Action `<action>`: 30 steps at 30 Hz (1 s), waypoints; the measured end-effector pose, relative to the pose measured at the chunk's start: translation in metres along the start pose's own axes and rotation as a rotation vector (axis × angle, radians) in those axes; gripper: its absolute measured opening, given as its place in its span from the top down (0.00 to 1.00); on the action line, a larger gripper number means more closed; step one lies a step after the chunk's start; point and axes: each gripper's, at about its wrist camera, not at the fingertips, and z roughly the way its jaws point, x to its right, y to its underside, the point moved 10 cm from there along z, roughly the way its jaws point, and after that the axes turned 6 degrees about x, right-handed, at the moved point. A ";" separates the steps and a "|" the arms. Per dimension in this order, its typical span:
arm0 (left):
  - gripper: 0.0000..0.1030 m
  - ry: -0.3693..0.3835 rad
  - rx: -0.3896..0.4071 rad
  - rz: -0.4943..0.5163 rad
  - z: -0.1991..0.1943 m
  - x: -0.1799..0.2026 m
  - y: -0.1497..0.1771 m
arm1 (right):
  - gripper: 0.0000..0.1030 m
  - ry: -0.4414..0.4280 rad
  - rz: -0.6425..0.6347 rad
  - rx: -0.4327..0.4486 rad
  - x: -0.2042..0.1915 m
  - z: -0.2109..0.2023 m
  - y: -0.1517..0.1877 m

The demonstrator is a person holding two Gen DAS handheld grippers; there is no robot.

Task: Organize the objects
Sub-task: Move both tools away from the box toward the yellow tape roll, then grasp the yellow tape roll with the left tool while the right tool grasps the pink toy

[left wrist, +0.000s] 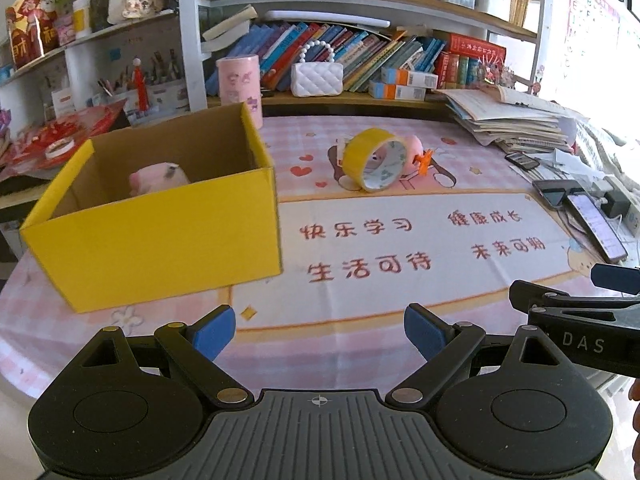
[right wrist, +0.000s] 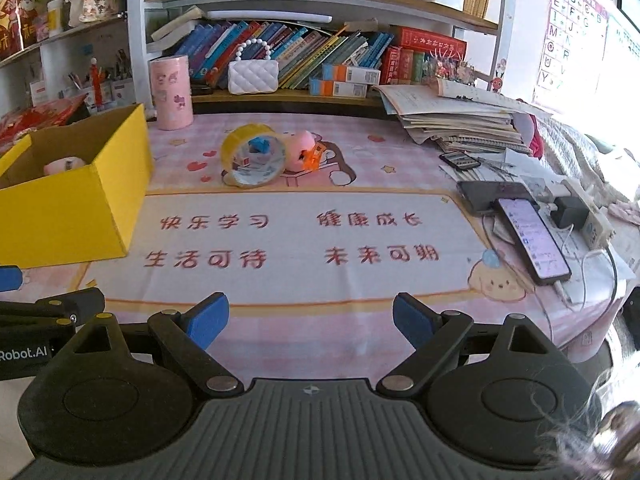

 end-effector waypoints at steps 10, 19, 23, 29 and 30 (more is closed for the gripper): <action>0.10 -0.003 -0.006 -0.021 0.047 0.032 -0.028 | 0.16 -0.026 -0.013 -0.006 0.031 0.052 -0.031; 0.11 -0.040 0.004 -0.033 0.080 0.053 -0.055 | 0.19 -0.087 -0.003 -0.013 0.054 0.099 -0.056; 0.18 -0.060 0.027 -0.048 0.093 0.058 -0.070 | 0.25 -0.124 0.020 -0.005 0.061 0.118 -0.068; 0.32 -0.098 0.033 -0.048 0.131 0.058 -0.090 | 0.29 -0.161 0.054 -0.009 0.072 0.152 -0.087; 0.35 -0.108 0.030 -0.044 0.139 0.058 -0.091 | 0.29 -0.163 0.053 -0.003 0.073 0.158 -0.091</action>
